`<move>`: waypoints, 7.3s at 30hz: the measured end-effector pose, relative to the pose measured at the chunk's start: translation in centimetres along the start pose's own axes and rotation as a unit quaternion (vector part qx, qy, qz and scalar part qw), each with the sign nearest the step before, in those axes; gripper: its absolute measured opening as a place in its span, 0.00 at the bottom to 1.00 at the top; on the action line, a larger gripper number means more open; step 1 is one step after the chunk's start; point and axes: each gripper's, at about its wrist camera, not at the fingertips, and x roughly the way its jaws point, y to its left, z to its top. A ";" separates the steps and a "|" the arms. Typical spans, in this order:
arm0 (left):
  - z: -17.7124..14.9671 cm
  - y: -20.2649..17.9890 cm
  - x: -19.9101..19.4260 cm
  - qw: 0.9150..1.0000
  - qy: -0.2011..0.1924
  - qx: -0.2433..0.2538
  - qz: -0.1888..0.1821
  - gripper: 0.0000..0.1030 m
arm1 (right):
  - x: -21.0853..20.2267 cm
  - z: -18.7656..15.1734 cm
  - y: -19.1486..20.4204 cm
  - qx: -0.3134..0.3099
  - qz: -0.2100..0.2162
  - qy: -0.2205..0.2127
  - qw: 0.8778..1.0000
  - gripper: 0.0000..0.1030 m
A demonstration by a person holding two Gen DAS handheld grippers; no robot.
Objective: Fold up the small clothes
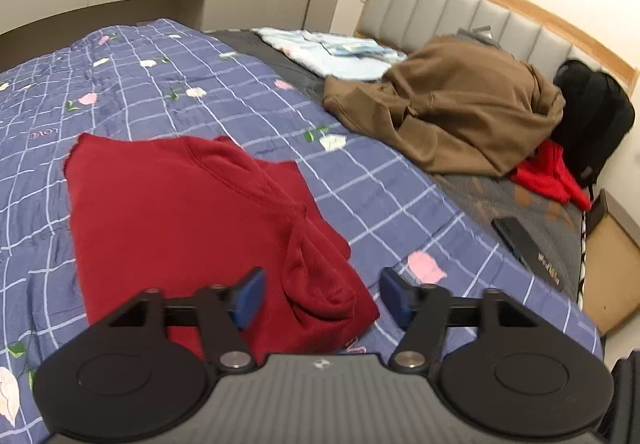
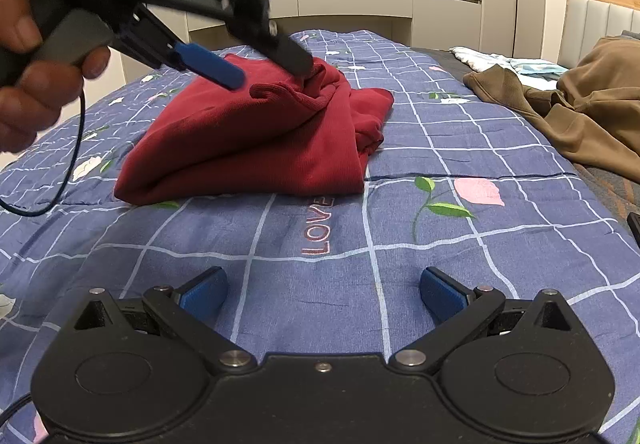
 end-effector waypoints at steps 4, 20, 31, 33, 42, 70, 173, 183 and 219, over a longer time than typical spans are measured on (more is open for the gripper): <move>0.2 0.8 -1.7 0.999 -0.023 -0.022 0.030 0.95 | 0.0 0.0 0.0 0.001 0.000 -0.001 1.000 1.00; -5.3 13.5 -4.3 0.965 0.010 -0.218 0.145 0.99 | 2.3 8.1 -4.2 0.118 0.164 -0.025 0.979 0.89; -7.9 13.2 -2.3 0.968 0.045 -0.205 0.137 0.99 | 10.4 13.0 -6.8 0.265 0.282 0.049 0.921 0.81; -7.9 13.0 -2.2 0.969 0.047 -0.202 0.137 0.99 | 11.1 13.6 -7.1 0.279 0.274 0.049 0.919 0.75; -7.3 12.8 -2.9 0.970 0.039 -0.206 0.123 0.99 | 10.6 15.3 -6.3 0.233 0.197 0.026 0.952 0.17; -6.6 12.1 0.0 0.969 0.060 -0.198 0.131 0.99 | 14.2 18.5 -9.6 0.166 0.092 0.027 0.981 0.08; -0.3 10.1 -1.1 0.980 0.023 -0.161 0.111 0.27 | 6.4 11.7 -4.3 0.185 0.121 -0.062 0.973 0.38; -0.6 11.3 -8.6 0.976 -0.009 -0.143 0.163 0.26 | 3.7 14.0 3.2 0.122 0.158 -0.103 0.975 0.37; -16.1 18.0 -19.7 0.944 0.000 -0.267 0.193 0.63 | -0.2 6.6 15.9 0.107 0.145 0.008 0.984 0.65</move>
